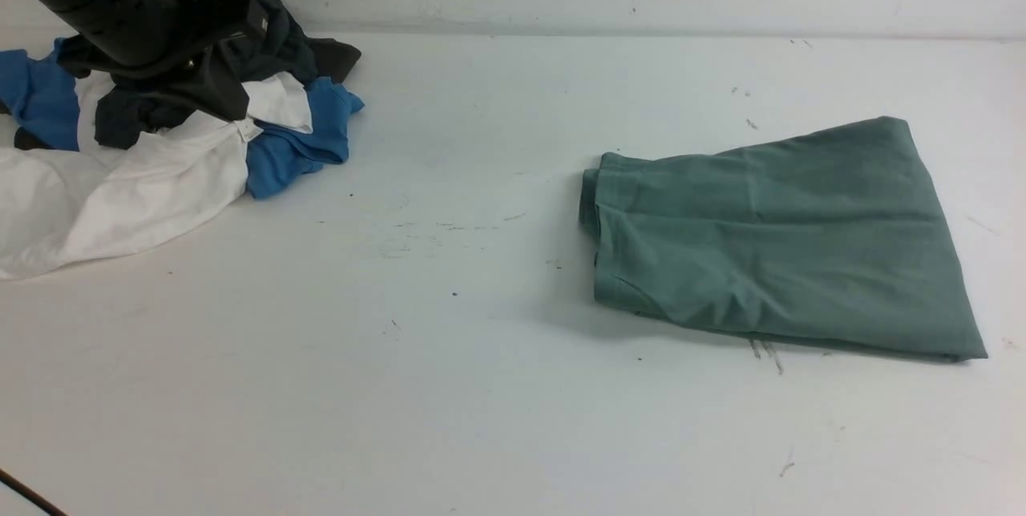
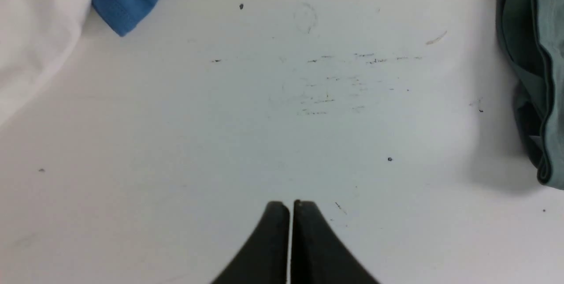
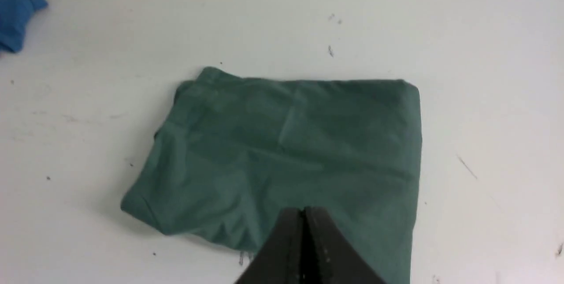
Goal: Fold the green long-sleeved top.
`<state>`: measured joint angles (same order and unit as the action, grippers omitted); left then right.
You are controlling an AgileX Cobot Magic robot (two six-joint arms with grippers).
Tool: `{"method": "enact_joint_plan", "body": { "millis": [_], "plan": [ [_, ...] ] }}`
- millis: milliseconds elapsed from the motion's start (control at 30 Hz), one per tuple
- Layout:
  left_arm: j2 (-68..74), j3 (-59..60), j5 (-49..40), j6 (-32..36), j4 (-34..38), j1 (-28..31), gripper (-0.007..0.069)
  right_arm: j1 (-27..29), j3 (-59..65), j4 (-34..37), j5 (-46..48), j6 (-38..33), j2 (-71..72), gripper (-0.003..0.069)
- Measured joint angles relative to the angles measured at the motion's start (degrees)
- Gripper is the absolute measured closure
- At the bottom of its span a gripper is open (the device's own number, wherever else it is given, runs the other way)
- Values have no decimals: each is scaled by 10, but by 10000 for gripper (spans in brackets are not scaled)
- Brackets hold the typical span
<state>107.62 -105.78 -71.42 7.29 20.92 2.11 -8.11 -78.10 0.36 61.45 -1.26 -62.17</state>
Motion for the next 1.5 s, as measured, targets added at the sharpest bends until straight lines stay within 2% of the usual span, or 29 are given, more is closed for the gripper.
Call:
{"method": "enact_joint_plan", "body": {
  "millis": [33,100,200,333,433,633,1300,1500],
  "plan": [
    [0,0,0,0,0,0,625,0,0,0,0,0,0,673],
    [1,0,0,0,0,0,625,0,173,-4,-123,-2,104,673],
    [3,0,0,0,0,0,625,0,352,5,-262,-2,224,673],
    [6,0,0,0,0,0,625,0,491,33,-343,-2,292,673],
    [6,0,0,0,0,0,625,0,548,38,-392,-2,307,673],
    [6,0,0,0,0,0,625,0,577,40,-459,-2,312,673],
    [6,0,0,0,0,0,625,0,580,42,-454,-2,315,673],
    [6,0,0,0,-1,0,625,0,625,29,-452,-2,398,673]
  ]
}}
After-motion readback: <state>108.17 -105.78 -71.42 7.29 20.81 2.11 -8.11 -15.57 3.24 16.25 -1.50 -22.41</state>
